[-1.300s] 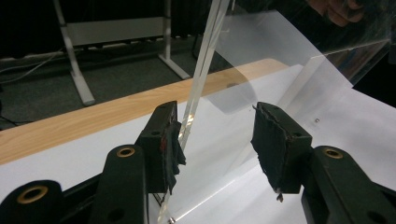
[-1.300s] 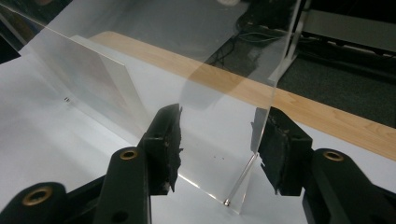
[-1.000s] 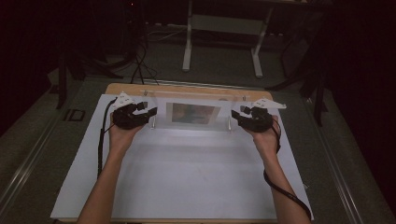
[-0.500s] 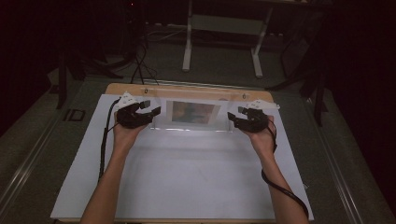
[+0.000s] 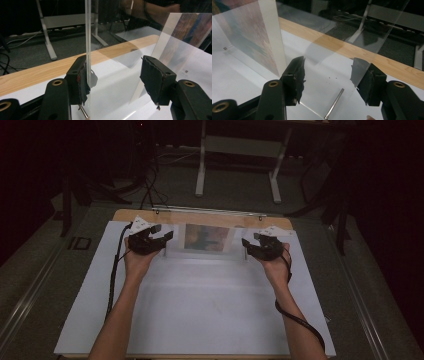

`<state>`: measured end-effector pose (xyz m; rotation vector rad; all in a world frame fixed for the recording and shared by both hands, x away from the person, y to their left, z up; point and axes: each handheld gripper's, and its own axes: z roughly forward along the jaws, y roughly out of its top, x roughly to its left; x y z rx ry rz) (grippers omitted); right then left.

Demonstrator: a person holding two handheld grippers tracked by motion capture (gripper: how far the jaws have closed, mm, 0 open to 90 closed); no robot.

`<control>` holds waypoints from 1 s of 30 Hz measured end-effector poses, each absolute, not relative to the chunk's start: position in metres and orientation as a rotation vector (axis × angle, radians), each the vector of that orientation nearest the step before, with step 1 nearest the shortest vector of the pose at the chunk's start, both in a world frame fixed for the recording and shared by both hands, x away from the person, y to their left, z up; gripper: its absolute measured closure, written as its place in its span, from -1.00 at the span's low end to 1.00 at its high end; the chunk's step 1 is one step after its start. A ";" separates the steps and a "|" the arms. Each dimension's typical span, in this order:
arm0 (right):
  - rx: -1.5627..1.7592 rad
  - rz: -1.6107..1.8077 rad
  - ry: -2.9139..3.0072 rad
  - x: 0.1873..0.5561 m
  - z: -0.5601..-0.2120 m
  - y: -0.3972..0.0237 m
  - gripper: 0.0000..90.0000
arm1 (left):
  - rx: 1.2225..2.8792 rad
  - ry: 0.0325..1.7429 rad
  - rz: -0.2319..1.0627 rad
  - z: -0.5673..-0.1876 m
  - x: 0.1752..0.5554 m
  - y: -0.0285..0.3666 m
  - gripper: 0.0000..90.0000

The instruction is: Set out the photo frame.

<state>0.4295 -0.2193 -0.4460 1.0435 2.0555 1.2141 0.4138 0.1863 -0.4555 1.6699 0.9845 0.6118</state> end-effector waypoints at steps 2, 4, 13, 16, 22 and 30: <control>1.052 1.208 2.056 0.431 -0.445 -0.219 -0.05 | 1.676 0.996 0.621 -0.454 0.415 0.185 -0.09; 1.063 1.203 2.058 0.433 -0.444 -0.218 -0.05 | 1.679 1.005 0.627 -0.453 0.416 0.184 -0.09; 1.077 1.208 2.059 0.436 -0.444 -0.218 -0.05 | 1.676 1.028 0.639 -0.452 0.419 0.182 -0.09; 1.093 1.229 2.060 0.439 -0.444 -0.218 -0.06 | 1.670 1.041 0.638 -0.452 0.421 0.181 -0.10; 1.117 1.245 2.057 0.444 -0.443 -0.218 -0.07 | 1.658 1.061 0.639 -0.453 0.424 0.180 -0.11; 1.154 1.262 2.059 0.451 -0.443 -0.219 -0.07 | 1.633 1.094 0.634 -0.453 0.430 0.178 -0.13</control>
